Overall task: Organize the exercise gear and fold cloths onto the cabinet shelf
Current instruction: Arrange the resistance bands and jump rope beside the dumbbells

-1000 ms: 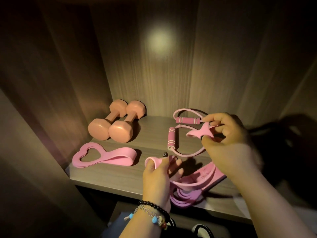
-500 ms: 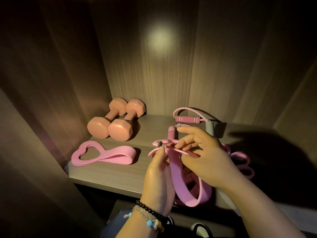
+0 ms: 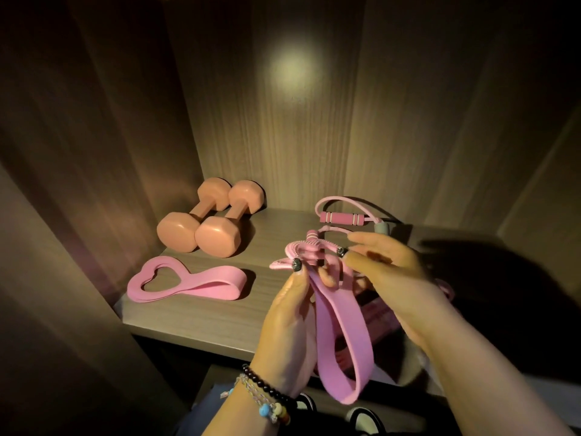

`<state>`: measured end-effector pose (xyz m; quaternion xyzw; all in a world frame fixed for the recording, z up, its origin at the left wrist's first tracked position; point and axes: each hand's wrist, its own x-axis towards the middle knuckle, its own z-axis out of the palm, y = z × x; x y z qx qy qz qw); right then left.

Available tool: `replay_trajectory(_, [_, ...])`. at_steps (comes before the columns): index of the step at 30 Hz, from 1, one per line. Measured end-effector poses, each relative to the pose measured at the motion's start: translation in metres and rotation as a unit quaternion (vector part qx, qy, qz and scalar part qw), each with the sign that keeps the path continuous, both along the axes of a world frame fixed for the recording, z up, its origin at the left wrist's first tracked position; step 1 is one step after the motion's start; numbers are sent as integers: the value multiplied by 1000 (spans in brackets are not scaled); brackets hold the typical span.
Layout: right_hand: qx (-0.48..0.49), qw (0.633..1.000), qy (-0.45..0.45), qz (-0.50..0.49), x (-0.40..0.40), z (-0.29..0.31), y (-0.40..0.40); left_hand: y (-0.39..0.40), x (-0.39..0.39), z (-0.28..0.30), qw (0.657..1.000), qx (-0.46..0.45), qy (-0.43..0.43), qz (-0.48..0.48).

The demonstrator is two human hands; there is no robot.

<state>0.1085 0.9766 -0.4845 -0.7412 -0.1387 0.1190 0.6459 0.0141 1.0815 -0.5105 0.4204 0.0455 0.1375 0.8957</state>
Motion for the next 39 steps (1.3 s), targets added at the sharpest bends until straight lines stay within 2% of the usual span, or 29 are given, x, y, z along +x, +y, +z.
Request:
replay_trajectory(2, [-44,996,-77,31,-2,2,-1,0,-2,-2,998,56,8,-22])
replay_trajectory(5, [-154,963,-206,85,-3,7,-5,0,-4,-6,987,153,-4,-39])
replay_trajectory(8, [-184,947,-229,128,-3,9,-11,2,-5,-9,981,188,-3,-47])
replay_trajectory(12, [-162,943,-264,118,-4,6,-14,5,-5,-7,969,243,-16,-54])
replay_trajectory(16, [-139,945,-287,66,-3,9,-18,15,-4,-2,973,226,-4,-47])
replay_trajectory(23, [-112,915,-387,11,-10,10,-18,31,-3,6,992,125,-20,-24])
replay_trajectory(28, [-99,922,-375,16,-14,11,-15,33,-5,6,994,104,8,-15])
replay_trajectory(34, [-115,940,-317,43,-18,11,-8,28,-11,8,984,129,-9,-125])
replay_trajectory(39, [-103,930,-348,66,-24,12,-2,31,-17,10,981,75,-42,-173])
